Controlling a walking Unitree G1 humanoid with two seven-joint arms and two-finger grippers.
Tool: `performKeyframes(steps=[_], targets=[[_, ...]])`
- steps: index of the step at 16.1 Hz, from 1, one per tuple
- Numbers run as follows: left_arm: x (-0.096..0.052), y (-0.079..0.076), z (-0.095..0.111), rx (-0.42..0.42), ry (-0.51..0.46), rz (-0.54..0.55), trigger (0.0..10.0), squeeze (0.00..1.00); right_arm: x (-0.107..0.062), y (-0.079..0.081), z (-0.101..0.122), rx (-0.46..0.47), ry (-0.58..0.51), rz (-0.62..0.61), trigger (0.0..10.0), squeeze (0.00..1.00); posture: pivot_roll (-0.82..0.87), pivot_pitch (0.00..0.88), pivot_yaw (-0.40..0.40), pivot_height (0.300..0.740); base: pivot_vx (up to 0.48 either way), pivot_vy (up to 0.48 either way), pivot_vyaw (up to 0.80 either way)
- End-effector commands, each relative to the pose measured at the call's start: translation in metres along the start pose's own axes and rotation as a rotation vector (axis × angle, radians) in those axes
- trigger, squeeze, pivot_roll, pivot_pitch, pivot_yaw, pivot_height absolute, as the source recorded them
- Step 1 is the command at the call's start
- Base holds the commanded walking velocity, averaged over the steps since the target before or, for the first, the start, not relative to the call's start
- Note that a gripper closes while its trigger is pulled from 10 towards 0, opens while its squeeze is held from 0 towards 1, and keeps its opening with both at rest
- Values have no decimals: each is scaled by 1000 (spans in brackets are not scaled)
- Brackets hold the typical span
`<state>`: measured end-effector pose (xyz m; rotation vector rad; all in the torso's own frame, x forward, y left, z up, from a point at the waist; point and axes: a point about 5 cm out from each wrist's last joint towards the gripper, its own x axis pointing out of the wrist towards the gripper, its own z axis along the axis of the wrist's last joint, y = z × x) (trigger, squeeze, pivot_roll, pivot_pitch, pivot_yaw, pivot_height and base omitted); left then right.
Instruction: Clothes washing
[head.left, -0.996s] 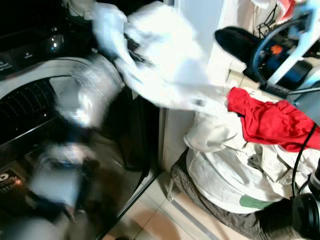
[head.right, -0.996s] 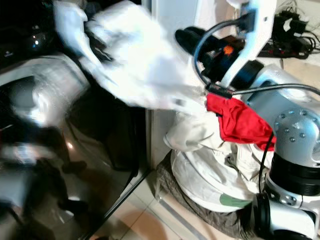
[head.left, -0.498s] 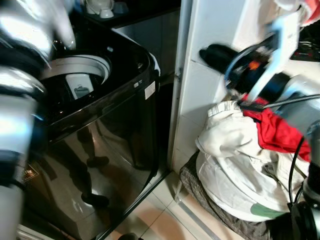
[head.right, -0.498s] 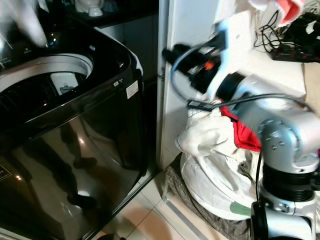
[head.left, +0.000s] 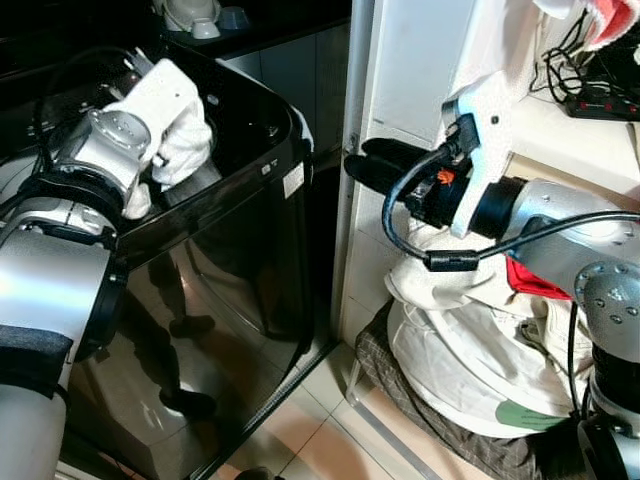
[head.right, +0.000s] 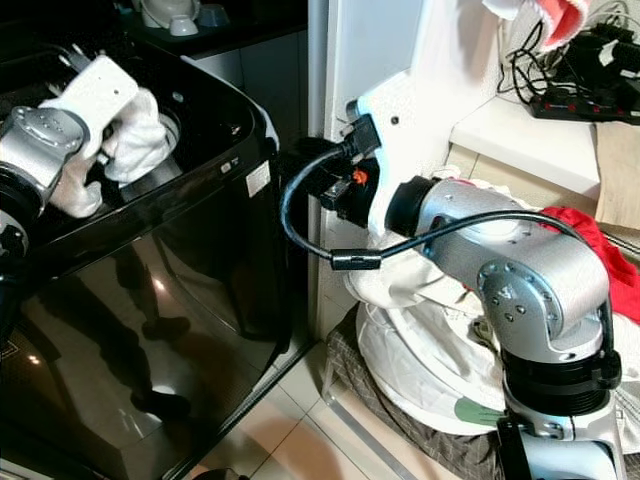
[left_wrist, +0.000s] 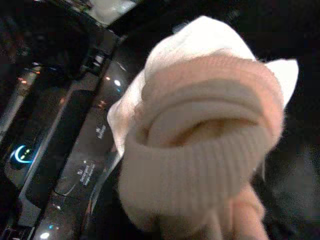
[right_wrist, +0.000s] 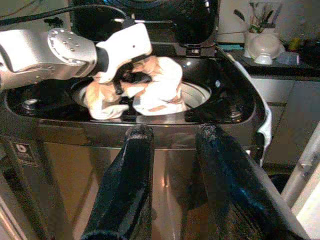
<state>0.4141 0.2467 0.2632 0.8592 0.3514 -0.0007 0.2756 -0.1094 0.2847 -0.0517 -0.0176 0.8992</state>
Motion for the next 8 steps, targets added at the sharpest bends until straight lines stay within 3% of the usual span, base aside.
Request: performKeyframes(steps=[1,5,8], targets=[[-1,2,-4,10,25,-22,10000,1000,0,2,-3,-3,23,8,10000,0,-77,0,43,740,0,0,0],[-1,-1,-5,0,41,-97,10000,1000,4,3,-6,0,44,19,10000,0,-67,0,35,740,0,0,0],[-2,1,-5,-9,38,-88,10000,1000,4,1,-8,4,56,6,10000,0,-68,0,36,740,0,0,0]])
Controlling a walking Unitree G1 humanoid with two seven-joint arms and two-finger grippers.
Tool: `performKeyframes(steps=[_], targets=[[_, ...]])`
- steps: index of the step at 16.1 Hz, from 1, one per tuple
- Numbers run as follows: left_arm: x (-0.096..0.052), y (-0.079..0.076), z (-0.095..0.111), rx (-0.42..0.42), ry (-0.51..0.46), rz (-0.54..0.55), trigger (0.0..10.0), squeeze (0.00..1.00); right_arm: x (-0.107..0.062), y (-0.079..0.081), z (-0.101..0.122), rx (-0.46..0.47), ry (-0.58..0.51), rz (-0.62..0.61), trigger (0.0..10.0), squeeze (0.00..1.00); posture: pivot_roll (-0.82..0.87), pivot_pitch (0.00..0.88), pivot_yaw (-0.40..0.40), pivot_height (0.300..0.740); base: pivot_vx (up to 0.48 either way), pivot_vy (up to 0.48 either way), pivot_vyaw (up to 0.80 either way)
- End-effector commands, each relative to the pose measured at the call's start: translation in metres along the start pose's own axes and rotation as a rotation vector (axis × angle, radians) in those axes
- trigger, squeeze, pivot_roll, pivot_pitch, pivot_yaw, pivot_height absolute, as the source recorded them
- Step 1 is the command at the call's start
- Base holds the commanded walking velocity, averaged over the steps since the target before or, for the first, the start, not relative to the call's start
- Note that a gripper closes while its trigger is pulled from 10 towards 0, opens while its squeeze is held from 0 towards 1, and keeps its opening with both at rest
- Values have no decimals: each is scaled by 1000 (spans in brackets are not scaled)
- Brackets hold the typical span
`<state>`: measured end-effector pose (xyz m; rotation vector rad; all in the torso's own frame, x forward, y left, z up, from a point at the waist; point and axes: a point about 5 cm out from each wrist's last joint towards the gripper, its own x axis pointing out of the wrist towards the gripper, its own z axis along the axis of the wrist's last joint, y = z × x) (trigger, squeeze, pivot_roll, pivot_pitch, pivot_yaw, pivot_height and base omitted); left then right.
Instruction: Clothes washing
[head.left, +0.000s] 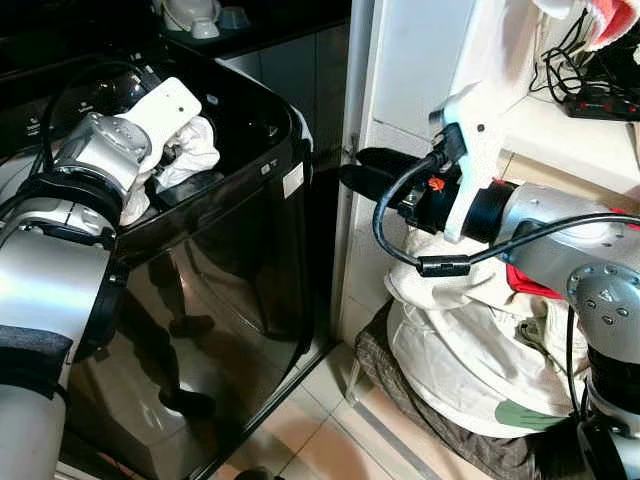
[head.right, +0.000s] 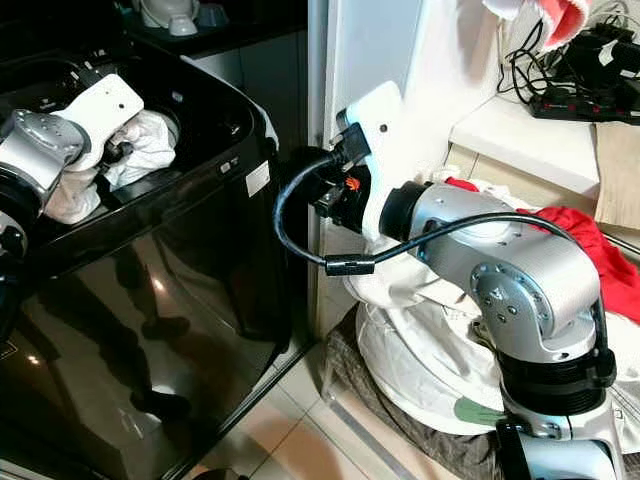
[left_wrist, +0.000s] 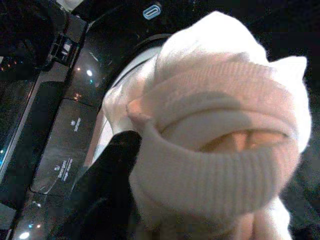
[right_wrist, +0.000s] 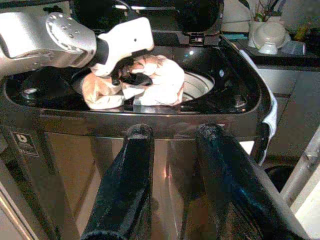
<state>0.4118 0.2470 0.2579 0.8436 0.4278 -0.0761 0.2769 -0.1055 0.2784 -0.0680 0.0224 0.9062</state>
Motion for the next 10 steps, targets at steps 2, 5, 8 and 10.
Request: performKeyframes(steps=[2,5,8,10], targets=[[-2,7,-2,-13,4,19,10000,1000,0,-3,-2,1,18,-11,10000,0,-70,0,38,740,0,0,0],[-3,9,0,-34,-19,44,10000,1000,0,-6,-1,-4,15,-34,10000,0,-69,0,37,740,0,0,0],[-13,34,25,-9,-171,299,10000,1000,1,-22,0,12,3,-160,10000,0,-70,0,38,740,0,0,0],[-5,10,14,7,-66,28,10000,114,1,-25,-1,16,10,-178,10000,0,-66,0,38,740,0,0,0]])
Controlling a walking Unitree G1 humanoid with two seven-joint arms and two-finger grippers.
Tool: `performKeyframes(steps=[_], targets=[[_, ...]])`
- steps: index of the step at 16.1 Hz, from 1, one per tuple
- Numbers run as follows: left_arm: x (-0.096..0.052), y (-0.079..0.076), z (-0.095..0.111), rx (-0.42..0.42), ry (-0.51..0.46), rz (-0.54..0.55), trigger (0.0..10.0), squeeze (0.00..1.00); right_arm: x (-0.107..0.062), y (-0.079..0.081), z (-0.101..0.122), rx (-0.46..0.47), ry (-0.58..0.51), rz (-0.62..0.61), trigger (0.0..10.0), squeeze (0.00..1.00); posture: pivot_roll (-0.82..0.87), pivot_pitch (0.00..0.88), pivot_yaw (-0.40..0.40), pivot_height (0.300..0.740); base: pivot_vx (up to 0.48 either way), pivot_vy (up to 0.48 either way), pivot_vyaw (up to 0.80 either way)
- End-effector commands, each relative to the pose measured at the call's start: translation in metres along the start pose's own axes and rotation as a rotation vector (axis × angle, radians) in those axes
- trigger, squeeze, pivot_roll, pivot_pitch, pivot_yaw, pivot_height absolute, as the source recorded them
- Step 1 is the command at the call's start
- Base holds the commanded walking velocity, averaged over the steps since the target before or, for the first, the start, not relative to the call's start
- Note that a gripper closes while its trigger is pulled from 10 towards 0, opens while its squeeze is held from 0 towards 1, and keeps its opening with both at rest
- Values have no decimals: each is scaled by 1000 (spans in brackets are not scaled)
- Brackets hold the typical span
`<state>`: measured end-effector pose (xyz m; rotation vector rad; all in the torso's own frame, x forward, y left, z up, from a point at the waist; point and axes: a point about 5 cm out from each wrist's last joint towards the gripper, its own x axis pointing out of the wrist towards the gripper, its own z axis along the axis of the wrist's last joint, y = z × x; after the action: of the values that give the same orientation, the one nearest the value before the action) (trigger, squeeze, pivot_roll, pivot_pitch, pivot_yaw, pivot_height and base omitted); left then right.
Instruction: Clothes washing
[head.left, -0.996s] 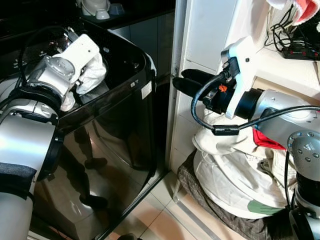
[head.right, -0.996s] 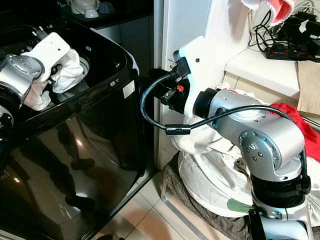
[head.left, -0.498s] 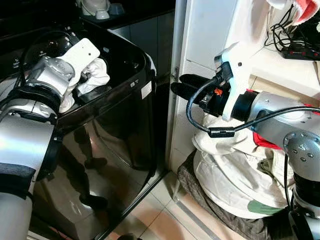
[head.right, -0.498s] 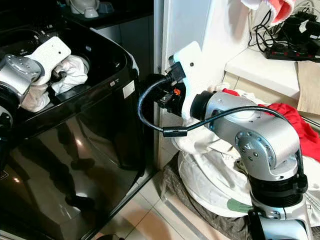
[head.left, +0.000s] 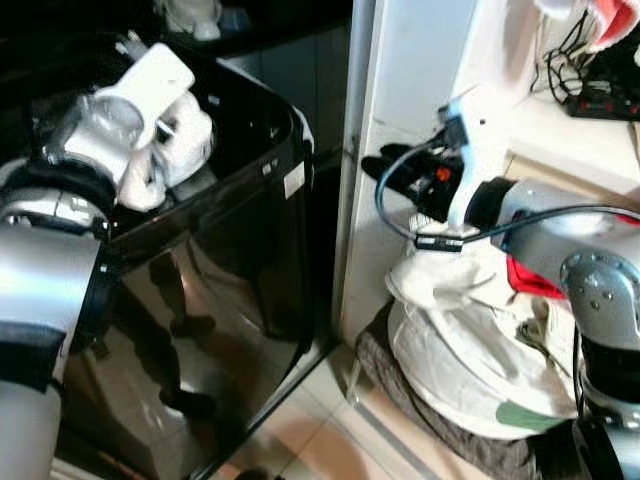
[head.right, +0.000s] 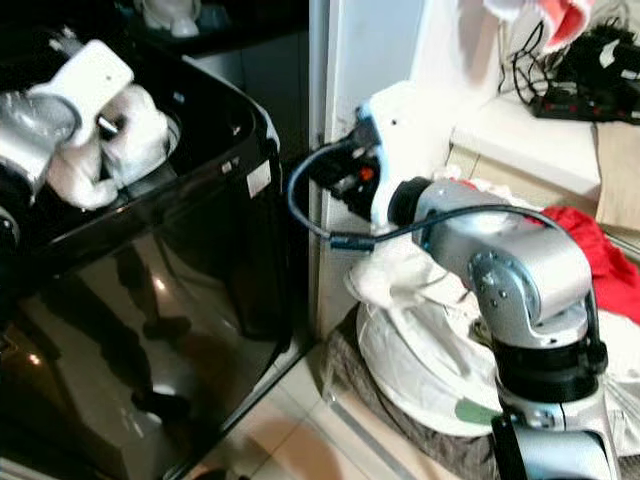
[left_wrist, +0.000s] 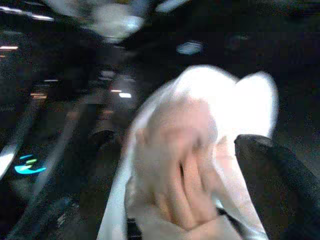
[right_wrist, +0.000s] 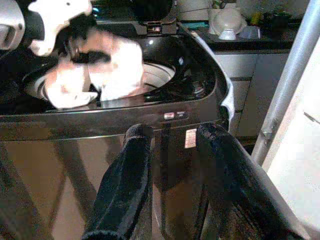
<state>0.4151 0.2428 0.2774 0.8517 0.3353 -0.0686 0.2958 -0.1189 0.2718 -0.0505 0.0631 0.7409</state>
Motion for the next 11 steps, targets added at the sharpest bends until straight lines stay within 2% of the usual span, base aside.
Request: performKeyframes(steps=[1,3,4,5,7,8,9,10,11], targets=[[2,-10,-5,0,28,-73,10000,0,0,-1,7,-18,-25,-8,10000,0,-68,0,39,740,0,0,0],[4,-14,-7,-1,30,-42,10000,0,0,1,5,-19,-23,-4,10000,0,-69,0,39,740,0,0,0],[5,-18,-9,-9,44,-82,10000,0,1,1,4,-23,-16,-3,10000,0,-71,0,41,740,0,0,0],[4,-14,-6,17,33,-42,10000,0,0,0,4,-22,-17,-12,10000,0,-71,0,42,740,0,0,0],[2,-4,8,-29,-63,51,10000,0,0,-5,4,-16,-20,-55,10000,0,-73,0,48,740,0,0,0],[0,-3,25,-93,-164,55,10000,0,1,-21,-3,-17,24,-190,10000,0,-74,0,50,740,0,0,0],[-1,-7,41,-205,-271,8,10000,0,1,-37,-12,-37,76,-332,10000,0,-77,0,53,740,0,0,0],[-5,-16,68,-390,-462,-81,10000,0,-4,-60,-27,-73,152,-502,10000,0,-75,0,57,740,0,0,0],[-7,-19,77,-452,-534,-113,10000,0,-6,-67,-32,-83,174,-538,10000,0,-75,0,57,740,0,0,0]])
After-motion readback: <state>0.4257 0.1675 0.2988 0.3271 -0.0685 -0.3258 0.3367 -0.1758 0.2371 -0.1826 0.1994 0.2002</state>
